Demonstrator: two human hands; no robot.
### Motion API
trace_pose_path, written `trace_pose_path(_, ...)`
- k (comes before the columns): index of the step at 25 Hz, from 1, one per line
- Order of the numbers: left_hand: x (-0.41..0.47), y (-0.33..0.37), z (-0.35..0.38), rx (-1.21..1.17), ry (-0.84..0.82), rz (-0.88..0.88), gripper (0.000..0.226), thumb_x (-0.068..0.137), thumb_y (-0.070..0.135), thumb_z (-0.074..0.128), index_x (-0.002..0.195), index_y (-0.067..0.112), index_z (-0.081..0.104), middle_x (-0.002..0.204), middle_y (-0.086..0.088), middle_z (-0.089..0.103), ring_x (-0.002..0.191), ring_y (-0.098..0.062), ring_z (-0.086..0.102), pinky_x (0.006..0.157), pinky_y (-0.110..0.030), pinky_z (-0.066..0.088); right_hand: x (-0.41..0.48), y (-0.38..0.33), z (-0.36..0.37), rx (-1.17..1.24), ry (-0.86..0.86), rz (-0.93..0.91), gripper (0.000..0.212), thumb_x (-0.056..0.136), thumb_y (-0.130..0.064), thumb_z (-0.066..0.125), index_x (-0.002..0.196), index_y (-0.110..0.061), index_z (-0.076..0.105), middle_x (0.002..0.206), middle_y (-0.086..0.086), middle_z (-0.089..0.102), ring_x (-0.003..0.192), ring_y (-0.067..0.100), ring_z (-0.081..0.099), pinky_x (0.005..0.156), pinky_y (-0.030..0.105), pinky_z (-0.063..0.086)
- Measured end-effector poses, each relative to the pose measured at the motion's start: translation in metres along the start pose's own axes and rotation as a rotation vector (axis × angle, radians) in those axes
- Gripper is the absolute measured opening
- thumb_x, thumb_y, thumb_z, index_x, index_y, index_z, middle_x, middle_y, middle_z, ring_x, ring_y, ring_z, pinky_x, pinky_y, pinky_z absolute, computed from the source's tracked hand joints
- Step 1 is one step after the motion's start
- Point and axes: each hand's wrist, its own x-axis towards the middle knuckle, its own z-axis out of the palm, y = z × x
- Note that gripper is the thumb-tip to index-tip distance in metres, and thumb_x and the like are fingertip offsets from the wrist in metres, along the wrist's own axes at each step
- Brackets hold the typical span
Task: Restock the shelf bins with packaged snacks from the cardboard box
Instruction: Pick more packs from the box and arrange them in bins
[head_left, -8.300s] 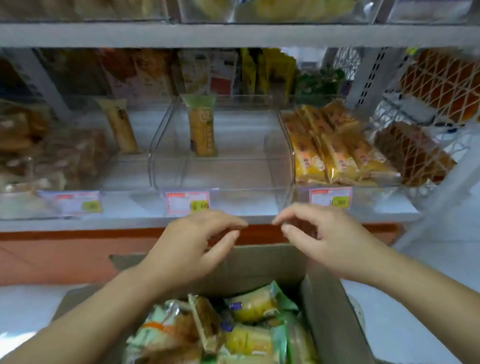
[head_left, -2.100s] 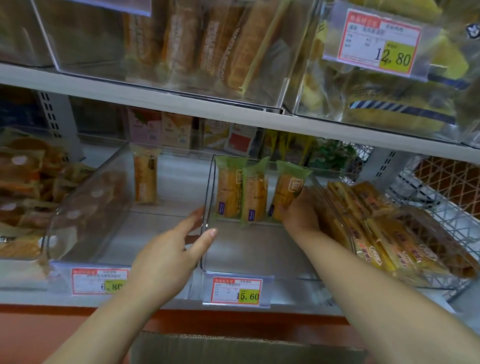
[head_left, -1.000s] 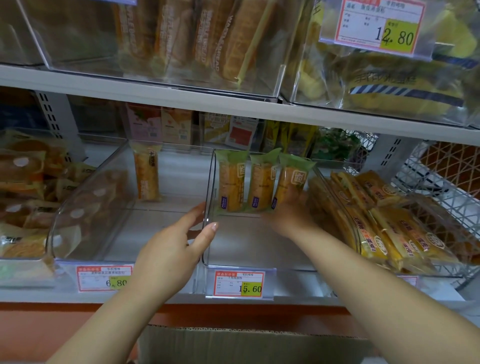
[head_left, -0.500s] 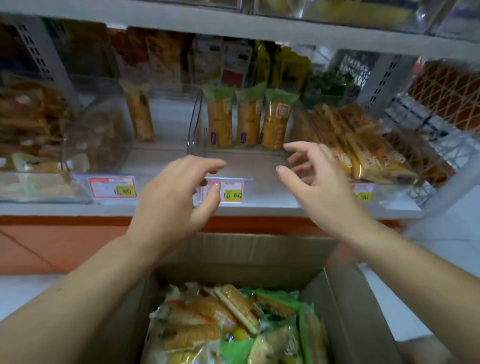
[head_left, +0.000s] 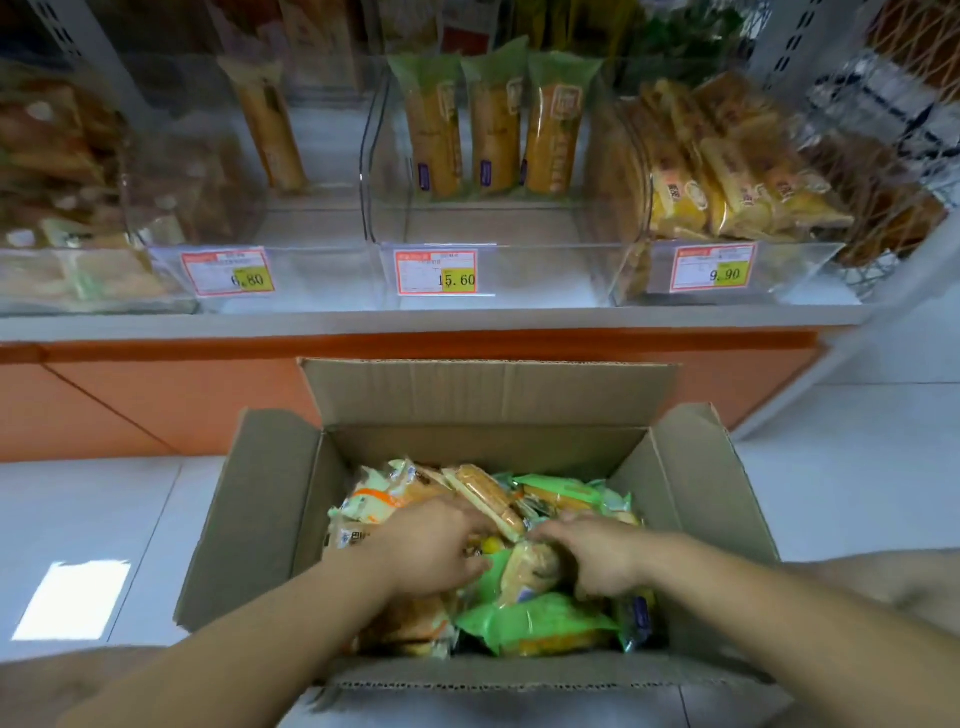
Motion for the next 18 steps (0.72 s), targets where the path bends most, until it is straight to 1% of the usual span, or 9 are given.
trace_pose_path(2,0.006,0.012,0.014,-0.01,-0.128,-0.022,0.059,0.09,0.048,0.057,0.145,0.029,0.043,0.144,-0.004,0.051,0.13,-0.024,0.048,0.105,-0.033,0.041,0.009,0.002,0.007,0.019,0.032,0.024,0.073,0.08,-0.01,0.061,0.145,-0.03,0.036,0.142,0.008,0.04,0.132,0.028,0.039,0.108,0.031,0.035)
trace_pose_path(5,0.013,0.015,0.023,0.118,-0.261,-0.052,0.07,0.087,0.06,0.057,0.146,0.026,0.04,0.144,-0.006,0.05,0.128,-0.029,0.05,0.103,-0.039,0.045,0.017,0.014,0.005,-0.027,0.211,0.109,0.058,0.084,-0.006,0.052,0.14,-0.017,0.042,0.134,0.013,0.043,0.129,0.03,0.039,0.106,0.035,0.037)
trace_pose_path(7,0.018,0.015,0.02,0.113,-0.257,-0.061,0.071,0.087,0.061,0.057,0.146,0.025,0.041,0.143,-0.006,0.051,0.127,-0.029,0.051,0.101,-0.039,0.046,0.019,0.017,0.001,-0.107,0.321,0.143,0.048,0.086,-0.002,0.047,0.132,-0.012,0.046,0.126,0.013,0.044,0.124,0.03,0.039,0.099,0.037,0.039)
trace_pose_path(9,0.025,0.016,0.014,0.068,-0.214,-0.073,0.069,0.089,0.057,0.057,0.147,0.026,0.039,0.143,-0.005,0.052,0.128,-0.028,0.05,0.099,-0.037,0.046,0.023,0.016,-0.002,-0.227,0.374,0.148,0.042,0.086,-0.005,0.047,0.128,-0.013,0.048,0.122,0.011,0.047,0.12,0.029,0.039,0.096,0.039,0.039)
trace_pose_path(11,0.03,0.016,0.009,0.021,-0.182,-0.073,0.064,0.091,0.05,0.057,0.148,0.028,0.038,0.142,-0.003,0.053,0.128,-0.026,0.05,0.098,-0.036,0.045,0.029,0.021,-0.003,-0.322,0.332,0.201,0.042,0.089,-0.017,0.049,0.13,-0.015,0.047,0.123,0.011,0.05,0.118,0.031,0.04,0.096,0.039,0.037)
trace_pose_path(13,0.032,0.013,0.004,-0.081,-0.152,-0.084,0.059,0.092,0.042,0.057,0.147,0.029,0.04,0.138,-0.001,0.057,0.125,-0.023,0.053,0.096,-0.032,0.045,0.032,0.033,-0.006,-0.213,0.233,0.312,0.051,0.091,-0.035,0.052,0.137,-0.015,0.042,0.131,0.012,0.049,0.121,0.032,0.044,0.098,0.038,0.039)
trace_pose_path(15,0.033,0.008,0.002,-0.2,-0.091,-0.118,0.052,0.093,0.037,0.057,0.144,0.03,0.044,0.13,0.001,0.062,0.118,-0.02,0.057,0.091,-0.028,0.047,0.037,0.048,-0.014,-0.056,0.176,0.349,0.066,0.091,-0.05,0.054,0.144,-0.014,0.036,0.139,0.012,0.049,0.125,0.031,0.048,0.1,0.036,0.042)
trace_pose_path(17,0.031,0.002,0.003,-0.277,-0.031,-0.164,0.046,0.095,0.035,0.055,0.14,0.031,0.049,0.125,0.004,0.065,0.111,-0.017,0.061,0.085,-0.025,0.048,0.049,0.055,-0.022,0.024,0.148,0.375,0.073,0.091,-0.057,0.051,0.146,-0.012,0.033,0.144,0.01,0.047,0.128,0.029,0.048,0.101,0.034,0.043)
trace_pose_path(18,0.03,-0.002,0.005,-0.31,-0.01,-0.187,0.043,0.095,0.035,0.055,0.138,0.031,0.051,0.124,0.005,0.066,0.107,-0.016,0.062,0.086,-0.026,0.05,0.054,0.054,-0.023,0.047,0.136,0.388,0.072,0.091,-0.058,0.05,0.145,-0.013,0.035,0.143,0.009,0.048,0.127,0.029,0.048,0.1,0.034,0.043)
